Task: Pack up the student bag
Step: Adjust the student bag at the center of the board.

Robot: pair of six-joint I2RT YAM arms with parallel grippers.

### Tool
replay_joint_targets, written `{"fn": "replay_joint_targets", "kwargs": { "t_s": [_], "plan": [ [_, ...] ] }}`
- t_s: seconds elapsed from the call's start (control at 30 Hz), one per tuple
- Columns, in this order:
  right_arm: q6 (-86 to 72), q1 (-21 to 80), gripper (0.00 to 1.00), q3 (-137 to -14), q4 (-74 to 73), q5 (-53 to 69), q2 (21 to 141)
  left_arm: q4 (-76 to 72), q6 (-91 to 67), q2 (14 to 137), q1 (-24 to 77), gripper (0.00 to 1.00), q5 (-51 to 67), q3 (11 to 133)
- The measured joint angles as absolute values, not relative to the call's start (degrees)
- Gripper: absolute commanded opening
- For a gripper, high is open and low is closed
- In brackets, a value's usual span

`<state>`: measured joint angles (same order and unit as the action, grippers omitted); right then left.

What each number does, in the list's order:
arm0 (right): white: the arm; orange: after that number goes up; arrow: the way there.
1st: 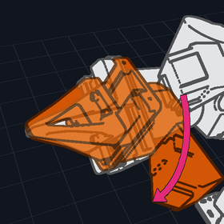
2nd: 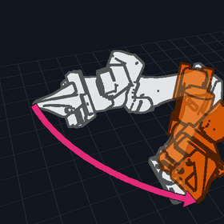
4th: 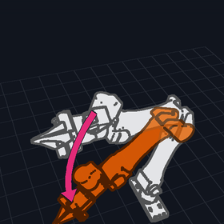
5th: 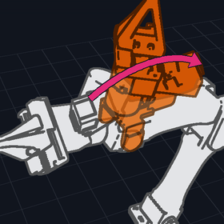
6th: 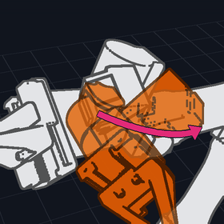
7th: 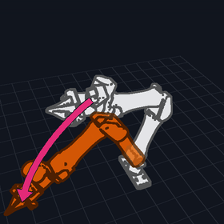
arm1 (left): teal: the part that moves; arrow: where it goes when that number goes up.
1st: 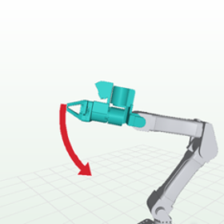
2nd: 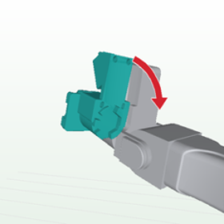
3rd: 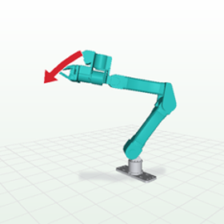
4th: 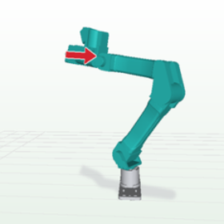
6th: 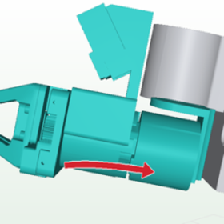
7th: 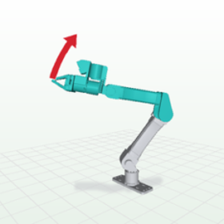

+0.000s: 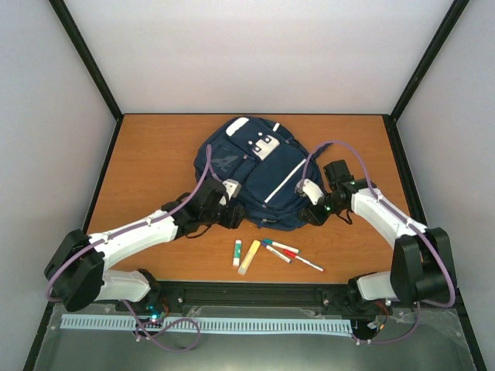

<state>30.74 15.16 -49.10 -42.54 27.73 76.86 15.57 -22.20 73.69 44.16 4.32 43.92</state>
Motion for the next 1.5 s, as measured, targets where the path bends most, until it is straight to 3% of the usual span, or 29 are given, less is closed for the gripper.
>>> {"fn": "replay_joint_targets", "kwargs": {
  "t_s": [0.23, 0.53, 0.87, 1.23, 1.5],
  "plan": [
    [30.1, 15.2, 0.43, -49.1, -41.1, 26.6, 83.9, 13.1, -22.2, 74.0, 44.8, 0.63, 2.4, 40.8],
    [25.4, 14.5, 0.43, -55.2, -38.2, 22.9, 85.4, 12.4, -19.6, 79.9, 54.1, 0.60, -5.2, 41.2],
    [18.7, 12.4, 0.44, -64.5, -33.5, 24.1, 93.9, 12.5, -17.7, 82.3, 55.1, 0.60, -8.3, 44.1],
    [19.2, 10.7, 0.47, -62.1, -35.2, 25.9, 83.6, 15.0, -11.1, 83.5, 55.0, 0.55, -9.7, 49.9],
    [22.4, 10.5, 0.48, -53.8, -38.3, 33.5, 71.3, 25.0, -6.5, 92.6, 54.1, 0.65, -7.6, 61.8]
  ]
}}
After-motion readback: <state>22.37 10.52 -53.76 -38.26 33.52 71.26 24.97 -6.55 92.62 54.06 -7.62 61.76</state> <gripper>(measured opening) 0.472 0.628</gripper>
